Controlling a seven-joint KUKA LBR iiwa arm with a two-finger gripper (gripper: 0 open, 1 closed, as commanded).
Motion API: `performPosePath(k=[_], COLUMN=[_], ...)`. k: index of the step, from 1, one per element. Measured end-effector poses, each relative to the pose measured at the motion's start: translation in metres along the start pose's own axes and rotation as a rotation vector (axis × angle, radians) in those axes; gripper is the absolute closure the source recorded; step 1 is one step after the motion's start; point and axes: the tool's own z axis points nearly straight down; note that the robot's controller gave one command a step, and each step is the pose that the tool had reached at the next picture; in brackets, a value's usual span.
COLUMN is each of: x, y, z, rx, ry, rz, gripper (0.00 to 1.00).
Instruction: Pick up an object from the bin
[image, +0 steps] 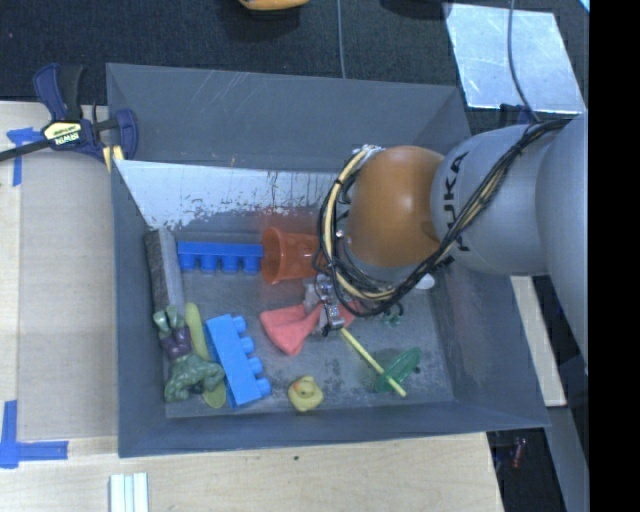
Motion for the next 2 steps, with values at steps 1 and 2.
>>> performPosePath(k=[1, 2], x=[0.0000, 0.0010], y=[0.0000, 0.0002], z=[0.0000, -0.0084], rx=[0.000, 0.000], ry=[0.000, 0.001], rz=[0.000, 0.001], gripper=[1.00, 1.00])
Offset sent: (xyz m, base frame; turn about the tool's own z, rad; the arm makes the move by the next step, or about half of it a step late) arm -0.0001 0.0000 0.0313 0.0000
